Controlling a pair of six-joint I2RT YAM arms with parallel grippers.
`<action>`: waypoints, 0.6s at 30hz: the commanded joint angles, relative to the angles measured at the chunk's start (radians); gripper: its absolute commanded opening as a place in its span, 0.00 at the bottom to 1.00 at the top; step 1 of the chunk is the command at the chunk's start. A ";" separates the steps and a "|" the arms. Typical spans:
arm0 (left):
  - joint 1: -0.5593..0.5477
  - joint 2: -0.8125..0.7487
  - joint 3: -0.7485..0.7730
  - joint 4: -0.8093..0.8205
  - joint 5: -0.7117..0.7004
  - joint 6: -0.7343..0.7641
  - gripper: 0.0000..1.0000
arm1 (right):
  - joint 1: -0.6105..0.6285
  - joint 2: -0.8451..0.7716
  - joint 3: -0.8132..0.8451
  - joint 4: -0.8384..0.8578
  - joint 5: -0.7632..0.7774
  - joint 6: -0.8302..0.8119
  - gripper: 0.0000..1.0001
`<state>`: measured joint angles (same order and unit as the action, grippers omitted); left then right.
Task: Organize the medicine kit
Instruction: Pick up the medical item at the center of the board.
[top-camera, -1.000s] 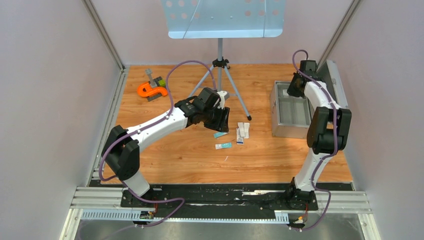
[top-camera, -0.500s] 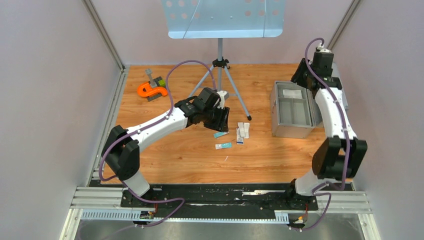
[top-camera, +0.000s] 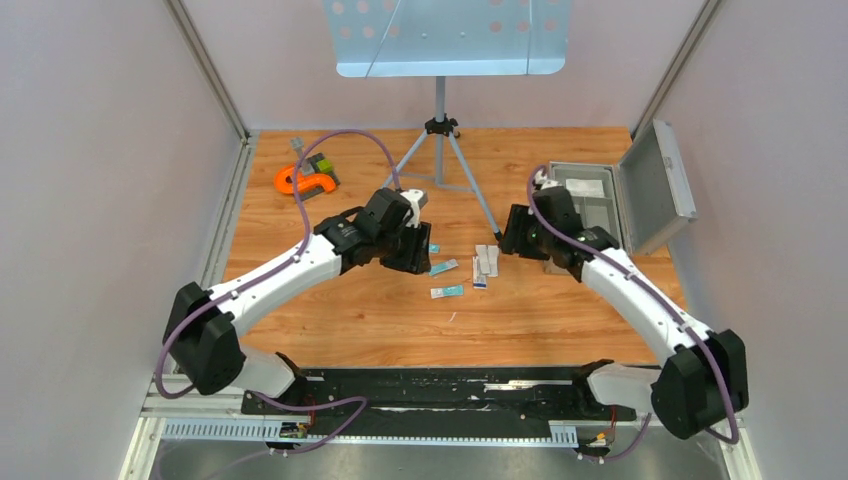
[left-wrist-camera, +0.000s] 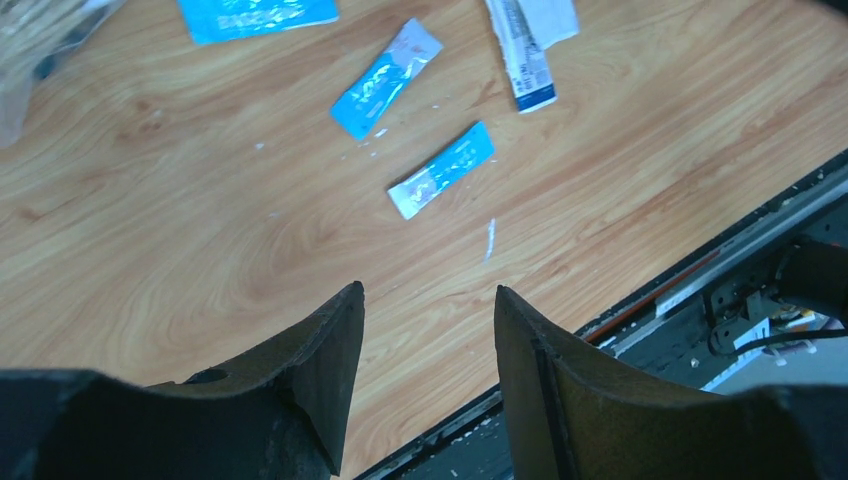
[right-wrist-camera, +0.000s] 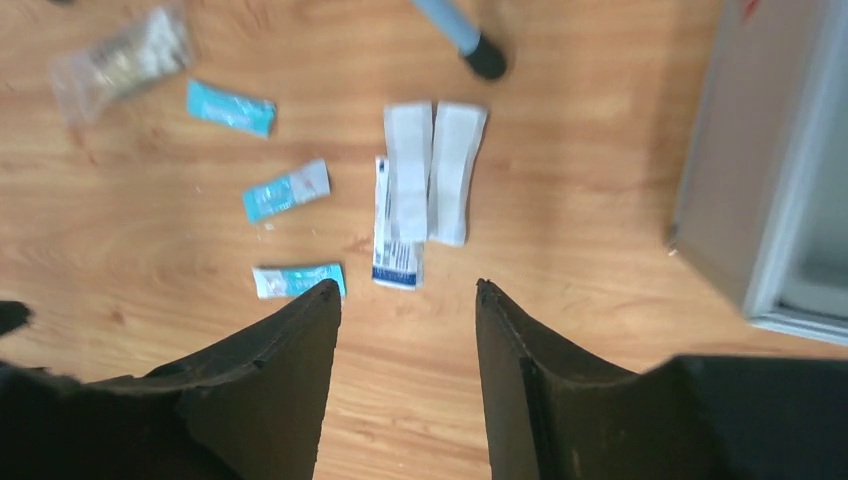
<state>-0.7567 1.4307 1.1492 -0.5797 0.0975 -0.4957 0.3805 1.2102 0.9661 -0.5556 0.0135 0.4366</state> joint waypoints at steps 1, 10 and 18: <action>0.035 -0.085 -0.044 -0.015 -0.060 -0.037 0.59 | 0.097 0.095 -0.036 0.102 0.028 0.121 0.51; 0.049 -0.110 -0.055 -0.016 -0.071 -0.045 0.59 | 0.138 0.435 0.082 0.113 0.117 0.061 0.53; 0.049 -0.107 -0.057 -0.012 -0.070 -0.038 0.59 | 0.138 0.507 0.109 0.108 0.154 0.045 0.49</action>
<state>-0.7082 1.3479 1.0927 -0.6102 0.0399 -0.5297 0.5201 1.7142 1.0412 -0.4812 0.1177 0.4973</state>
